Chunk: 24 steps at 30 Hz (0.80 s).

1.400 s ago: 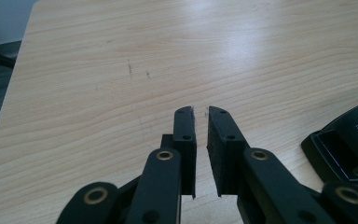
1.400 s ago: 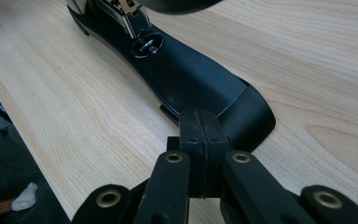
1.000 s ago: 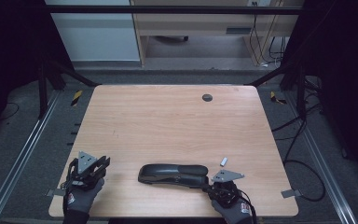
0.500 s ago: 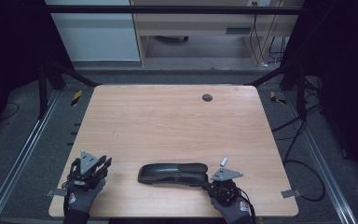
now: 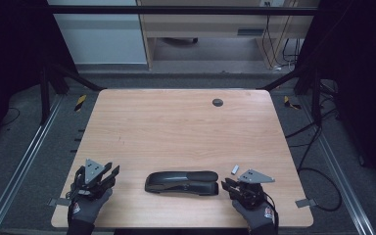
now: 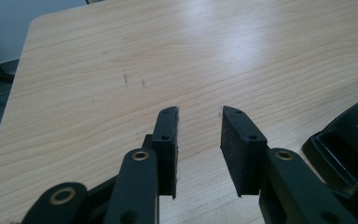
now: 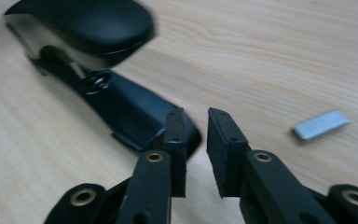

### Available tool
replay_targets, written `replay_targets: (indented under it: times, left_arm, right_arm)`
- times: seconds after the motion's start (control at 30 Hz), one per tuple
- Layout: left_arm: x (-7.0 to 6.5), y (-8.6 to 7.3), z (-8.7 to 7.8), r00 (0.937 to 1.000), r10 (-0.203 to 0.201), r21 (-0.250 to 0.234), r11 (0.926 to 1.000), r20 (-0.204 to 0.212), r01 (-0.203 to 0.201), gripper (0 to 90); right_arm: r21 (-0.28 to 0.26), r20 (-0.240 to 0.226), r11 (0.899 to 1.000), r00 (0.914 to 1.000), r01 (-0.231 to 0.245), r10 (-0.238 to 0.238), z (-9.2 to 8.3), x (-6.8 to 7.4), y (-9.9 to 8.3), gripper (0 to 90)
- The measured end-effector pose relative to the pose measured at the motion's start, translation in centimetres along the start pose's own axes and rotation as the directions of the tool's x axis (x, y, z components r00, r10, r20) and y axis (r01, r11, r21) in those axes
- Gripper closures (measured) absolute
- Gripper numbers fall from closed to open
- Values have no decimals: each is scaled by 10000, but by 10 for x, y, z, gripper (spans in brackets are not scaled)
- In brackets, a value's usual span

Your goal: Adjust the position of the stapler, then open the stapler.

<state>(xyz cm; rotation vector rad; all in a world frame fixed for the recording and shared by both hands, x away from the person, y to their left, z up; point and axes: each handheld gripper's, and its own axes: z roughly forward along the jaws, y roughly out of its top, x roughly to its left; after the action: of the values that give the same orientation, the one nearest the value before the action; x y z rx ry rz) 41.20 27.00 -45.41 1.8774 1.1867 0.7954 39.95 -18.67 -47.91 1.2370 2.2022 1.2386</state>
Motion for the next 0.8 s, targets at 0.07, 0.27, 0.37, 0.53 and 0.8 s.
replay_targets:
  times: [0.07,0.27,0.37,0.53,0.8]
  left_arm:
    - [-1,1,0,10000,37,-45,10000,38,-37,606]
    - [-2,5,0,9998,14,-30,10000,222,-13,491]
    - [-5,7,-1,9993,116,-150,9998,353,-111,471]
    - [-9,11,-2,9986,282,-283,9992,455,-269,437]
    - [-11,22,-7,9968,452,-461,9980,659,-422,404]
  right_arm:
    - [-21,216,9995,9993,-307,307,-4,-5,0,724]
    - [-118,944,9985,9940,-541,550,-11,-22,2,586]
    - [-126,1123,9982,9919,-590,601,-13,-28,3,545]
    - [-173,1491,9979,9868,-618,637,-19,-39,4,492]
    - [-397,1894,9970,9792,-662,726,-24,-50,1,438]
